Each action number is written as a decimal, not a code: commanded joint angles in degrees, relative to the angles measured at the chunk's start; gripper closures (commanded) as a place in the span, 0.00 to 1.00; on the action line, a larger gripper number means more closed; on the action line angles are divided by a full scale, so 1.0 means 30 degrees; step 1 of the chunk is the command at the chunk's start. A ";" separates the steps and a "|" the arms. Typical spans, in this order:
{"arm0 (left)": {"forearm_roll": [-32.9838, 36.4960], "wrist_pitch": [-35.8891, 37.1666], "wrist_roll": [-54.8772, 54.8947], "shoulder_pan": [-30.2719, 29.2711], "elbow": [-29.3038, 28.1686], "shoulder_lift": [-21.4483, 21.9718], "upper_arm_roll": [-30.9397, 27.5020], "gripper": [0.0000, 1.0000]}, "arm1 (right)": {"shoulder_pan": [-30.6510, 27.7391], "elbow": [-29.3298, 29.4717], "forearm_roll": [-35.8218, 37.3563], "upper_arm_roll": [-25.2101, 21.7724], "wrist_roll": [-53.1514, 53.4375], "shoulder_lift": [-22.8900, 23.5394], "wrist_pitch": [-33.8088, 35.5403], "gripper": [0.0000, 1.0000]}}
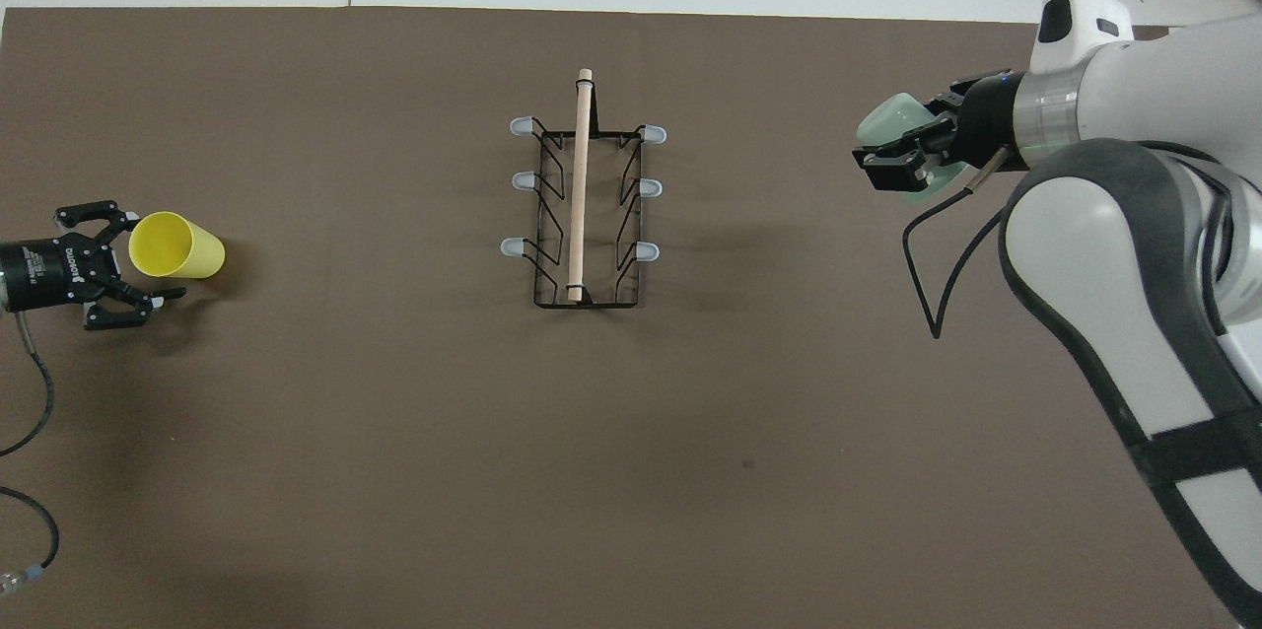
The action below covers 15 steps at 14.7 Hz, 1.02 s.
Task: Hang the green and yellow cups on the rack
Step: 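Carry the green cup with the right gripper onto a rack peg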
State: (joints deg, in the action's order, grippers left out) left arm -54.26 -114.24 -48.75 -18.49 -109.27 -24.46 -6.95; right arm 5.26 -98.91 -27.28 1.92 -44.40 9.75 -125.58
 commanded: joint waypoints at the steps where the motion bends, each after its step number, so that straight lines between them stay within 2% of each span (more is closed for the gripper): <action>1: -0.1069 -0.0944 -0.0157 0.0656 -0.1250 0.0740 -0.0145 0.00 | 0.0266 -0.2677 -0.4162 0.0150 -0.2505 -0.1460 -0.2836 1.00; 5: -0.1629 -0.1355 -0.0040 0.1038 -0.1487 0.0740 -0.0145 0.00 | 0.2051 -0.4613 -1.1073 0.0150 -0.6663 -0.2135 -0.6908 1.00; 6: -0.1658 -0.1413 -0.0040 0.1067 -0.1458 0.0740 -0.0145 0.05 | 0.2665 -0.4936 -1.3238 0.0150 -0.7776 -0.2282 -0.8165 1.00; 7: -0.1717 -0.1472 -0.0011 0.1067 -0.1399 0.0740 -0.0145 0.60 | 0.3396 -0.5142 -1.5261 0.0150 -0.8889 -0.2312 -0.9483 1.00; 8: -0.1746 -0.1501 0.0076 0.1067 -0.1370 0.0740 -0.0145 1.00 | 0.4041 -0.5289 -1.7109 0.0150 -1.0234 -0.2312 -1.0424 1.00; 11: -0.1572 -0.1328 0.0367 0.1474 -0.0757 0.0915 -0.0086 1.00 | 0.5946 -0.5291 -2.4513 0.0150 -1.5180 -0.2312 -1.2450 1.00; 15: -0.1454 -0.1179 -0.0157 0.2151 -0.0139 0.2025 -0.0145 1.00 | 0.6741 -0.5408 -3.4128 0.0150 -2.4525 -0.2283 -1.2193 1.00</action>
State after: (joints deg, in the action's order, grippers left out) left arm -58.15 -117.44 -48.45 -13.33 -109.18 -21.38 -6.72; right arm 25.27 -113.37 -119.80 2.48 -107.76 4.53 -163.16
